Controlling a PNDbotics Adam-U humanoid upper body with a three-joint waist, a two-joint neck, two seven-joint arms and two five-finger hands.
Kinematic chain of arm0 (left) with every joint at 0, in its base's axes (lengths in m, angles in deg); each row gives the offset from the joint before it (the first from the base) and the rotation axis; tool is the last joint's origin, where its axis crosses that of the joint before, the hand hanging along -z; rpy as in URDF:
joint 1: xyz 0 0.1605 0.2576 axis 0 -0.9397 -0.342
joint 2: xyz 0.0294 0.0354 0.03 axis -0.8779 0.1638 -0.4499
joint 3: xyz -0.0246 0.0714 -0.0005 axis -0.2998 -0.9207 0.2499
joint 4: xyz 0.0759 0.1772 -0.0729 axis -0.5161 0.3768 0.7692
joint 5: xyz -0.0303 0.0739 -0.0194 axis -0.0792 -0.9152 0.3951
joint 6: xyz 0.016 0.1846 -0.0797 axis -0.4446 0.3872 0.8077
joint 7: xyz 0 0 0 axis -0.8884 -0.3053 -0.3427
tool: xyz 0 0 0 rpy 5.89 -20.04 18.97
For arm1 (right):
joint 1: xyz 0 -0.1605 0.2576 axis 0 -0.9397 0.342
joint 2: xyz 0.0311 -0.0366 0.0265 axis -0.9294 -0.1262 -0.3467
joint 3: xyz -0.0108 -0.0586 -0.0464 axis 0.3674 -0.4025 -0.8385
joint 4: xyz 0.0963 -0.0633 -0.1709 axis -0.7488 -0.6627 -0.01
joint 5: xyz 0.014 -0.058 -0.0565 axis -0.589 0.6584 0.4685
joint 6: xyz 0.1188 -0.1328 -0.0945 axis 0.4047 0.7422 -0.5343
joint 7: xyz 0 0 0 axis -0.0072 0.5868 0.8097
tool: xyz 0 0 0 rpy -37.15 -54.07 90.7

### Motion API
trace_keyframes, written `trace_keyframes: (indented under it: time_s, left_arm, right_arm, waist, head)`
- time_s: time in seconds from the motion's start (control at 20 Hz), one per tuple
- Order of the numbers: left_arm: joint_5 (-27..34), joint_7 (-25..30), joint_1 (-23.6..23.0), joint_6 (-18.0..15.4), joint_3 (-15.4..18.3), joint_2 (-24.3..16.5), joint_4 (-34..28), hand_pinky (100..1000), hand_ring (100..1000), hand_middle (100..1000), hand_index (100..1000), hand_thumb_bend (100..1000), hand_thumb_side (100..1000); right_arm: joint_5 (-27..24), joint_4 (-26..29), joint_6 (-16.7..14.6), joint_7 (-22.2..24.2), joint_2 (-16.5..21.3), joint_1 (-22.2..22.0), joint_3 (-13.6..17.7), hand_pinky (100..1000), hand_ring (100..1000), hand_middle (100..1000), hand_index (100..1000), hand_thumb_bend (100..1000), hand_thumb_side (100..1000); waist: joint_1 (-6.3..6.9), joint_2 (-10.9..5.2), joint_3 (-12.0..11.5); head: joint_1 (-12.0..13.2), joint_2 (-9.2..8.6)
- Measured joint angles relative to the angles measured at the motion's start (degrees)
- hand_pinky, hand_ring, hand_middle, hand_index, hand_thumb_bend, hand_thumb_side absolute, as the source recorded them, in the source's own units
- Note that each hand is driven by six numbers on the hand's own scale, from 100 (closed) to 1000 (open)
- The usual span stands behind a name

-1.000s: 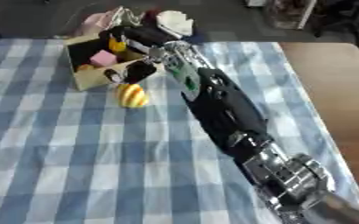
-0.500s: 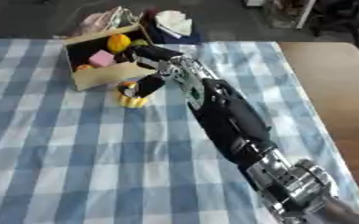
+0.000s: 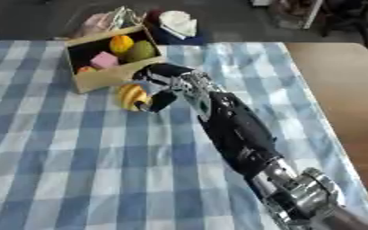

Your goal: Pick up objects on the table and place them in the box.

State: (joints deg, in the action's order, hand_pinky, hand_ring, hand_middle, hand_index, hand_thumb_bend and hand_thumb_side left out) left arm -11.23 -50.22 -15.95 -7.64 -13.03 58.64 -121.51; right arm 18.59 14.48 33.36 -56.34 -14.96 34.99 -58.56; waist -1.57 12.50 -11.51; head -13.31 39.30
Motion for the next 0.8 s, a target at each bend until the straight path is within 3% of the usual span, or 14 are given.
trace_keyframes:
  time_s: [0.45, 0.8]
  left_arm:
    - [0.0, 0.01, 0.0, 0.0, 0.0, 0.02, 0.0, 679, 560, 592, 752, 348, 489]
    - [0.0, 0.11, 0.0, -0.07, -0.03, 0.04, 0.0, 679, 560, 591, 752, 343, 490]
  right_arm:
    - [2.67, -1.71, 0.74, -1.96, -1.41, 0.11, 1.68, 780, 853, 840, 906, 249, 404]
    - [6.23, -2.52, 3.51, -7.45, -3.36, 0.04, 2.94, 758, 815, 784, 852, 201, 296]
  waist:
    - [0.06, 0.0, -0.36]
    - [0.21, 0.0, -0.89]
  head:
    - [-0.48, 0.03]
    - [-1.01, 0.04]
